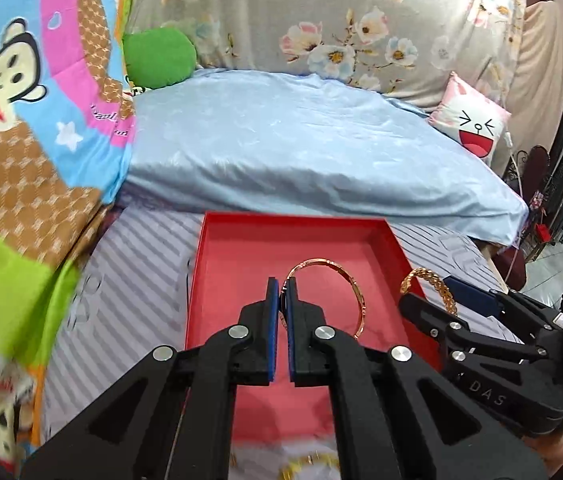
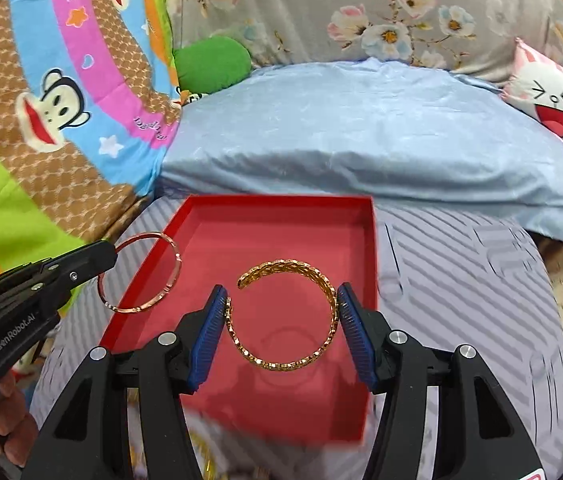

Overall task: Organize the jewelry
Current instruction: 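Carry both bangles into the red tray and open both tools to release them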

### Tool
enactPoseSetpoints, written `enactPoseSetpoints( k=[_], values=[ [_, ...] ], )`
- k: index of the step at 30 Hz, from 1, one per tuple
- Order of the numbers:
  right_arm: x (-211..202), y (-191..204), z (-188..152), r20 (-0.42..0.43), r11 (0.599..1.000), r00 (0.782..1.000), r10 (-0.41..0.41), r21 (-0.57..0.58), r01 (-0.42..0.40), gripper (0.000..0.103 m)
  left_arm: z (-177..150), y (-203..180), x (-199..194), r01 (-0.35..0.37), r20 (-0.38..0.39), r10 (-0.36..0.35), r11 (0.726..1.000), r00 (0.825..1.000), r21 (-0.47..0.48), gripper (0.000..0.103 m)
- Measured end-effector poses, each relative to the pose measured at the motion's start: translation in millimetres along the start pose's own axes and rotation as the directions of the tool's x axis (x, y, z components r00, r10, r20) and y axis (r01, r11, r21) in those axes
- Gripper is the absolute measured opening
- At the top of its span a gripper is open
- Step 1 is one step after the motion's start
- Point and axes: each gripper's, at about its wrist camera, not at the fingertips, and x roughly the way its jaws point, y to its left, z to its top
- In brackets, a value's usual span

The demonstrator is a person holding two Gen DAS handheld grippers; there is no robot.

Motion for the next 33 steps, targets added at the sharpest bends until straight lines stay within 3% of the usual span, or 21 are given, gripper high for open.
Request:
enactPoseSetpoints(
  k=[3, 11, 15, 24, 29, 33],
  values=[
    [35.0, -3.7, 20.8, -0.046, 1.0, 0.999, -0.005, 0.002, 0.005, 0.055, 15.2, 5.0, 32.0, -0.016, -0.021, 0.016, 1.0, 1.0, 0.008, 0.003],
    [95.1, -19.9, 37.4, -0.168, 1.0, 0.986, -0.011, 0.027, 0.016, 0.055, 27.6, 13.3, 92.8, -0.05, -0.098, 0.05, 0.999, 0.994, 0.008, 0.003],
    [113.3, -22.3, 40.4, -0.222, 0.999, 0.975, -0.022, 0.02, 0.027, 0.055, 28.4, 17.6, 108.7, -0.062, -0.132, 0.061, 0.998, 0.989, -0.003, 0.004],
    [129.5, -19.0, 39.2, -0.249, 0.999, 0.968, -0.036, -0.016, 0.033, 0.056, 25.8, 25.8, 123.6, -0.109, -0.164, 0.106, 0.994, 0.981, -0.01, 0.006],
    [126.4, -20.5, 39.2, -0.228, 0.999, 0.973, -0.032, -0.006, 0.032, 0.063, 22.1, 28.1, 123.3, -0.128, -0.163, 0.125, 0.992, 0.979, -0.01, 0.028],
    [118.4, -17.7, 39.8, -0.189, 0.999, 0.981, -0.033, -0.02, 0.03, 0.063, 18.4, 27.6, 120.9, -0.136, -0.157, 0.134, 0.991, 0.978, -0.006, 0.03]
  ],
)
